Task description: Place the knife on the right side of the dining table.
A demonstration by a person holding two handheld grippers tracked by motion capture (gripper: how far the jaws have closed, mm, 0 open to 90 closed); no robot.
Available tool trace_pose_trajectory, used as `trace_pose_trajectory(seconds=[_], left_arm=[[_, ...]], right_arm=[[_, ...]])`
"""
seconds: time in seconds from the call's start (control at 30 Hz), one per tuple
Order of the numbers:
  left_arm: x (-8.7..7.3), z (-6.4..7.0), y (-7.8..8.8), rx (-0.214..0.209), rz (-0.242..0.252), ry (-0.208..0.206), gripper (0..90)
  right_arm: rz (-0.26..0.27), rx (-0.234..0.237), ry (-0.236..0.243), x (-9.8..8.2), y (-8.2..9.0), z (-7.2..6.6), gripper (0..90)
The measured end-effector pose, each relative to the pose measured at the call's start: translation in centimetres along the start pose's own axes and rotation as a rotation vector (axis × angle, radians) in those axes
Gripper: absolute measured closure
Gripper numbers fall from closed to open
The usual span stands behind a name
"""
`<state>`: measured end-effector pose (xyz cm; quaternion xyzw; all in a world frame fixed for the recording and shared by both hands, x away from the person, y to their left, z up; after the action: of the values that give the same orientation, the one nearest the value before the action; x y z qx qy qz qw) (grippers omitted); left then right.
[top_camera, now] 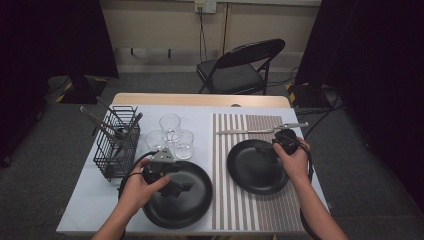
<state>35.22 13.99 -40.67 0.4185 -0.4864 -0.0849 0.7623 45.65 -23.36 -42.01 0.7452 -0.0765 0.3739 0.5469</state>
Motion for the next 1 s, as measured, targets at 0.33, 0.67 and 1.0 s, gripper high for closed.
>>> trace_pose_trajectory(seconds=[0.33,0.67,1.0], left_arm=[[-0.3,-0.1,0.7,0.005,-0.001,0.002,20.8],[-0.4,-0.5,1.2,0.016,-0.003,0.01,20.8],[-0.4,-0.5,1.6,0.019,-0.004,0.005,20.5]], right_arm=[[0.003,0.034,0.012,-0.8,0.1,-1.2,18.8],[0.006,0.061,0.037,-1.7,0.6,-2.3,18.9],[0.003,0.083,0.05,-2.2,0.7,-3.4,18.9]])
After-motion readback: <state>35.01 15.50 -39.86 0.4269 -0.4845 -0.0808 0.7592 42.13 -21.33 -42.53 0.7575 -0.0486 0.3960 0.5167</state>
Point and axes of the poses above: each handheld gripper's, and its own axes: y roughly backward along the jaws, x roughly out of its top, z roughly to its right, the point moved 2 cm from there along -y, roughly forward along the jaws, and after that the axes turned 5 degrees about -z, right-handed, at the moved point
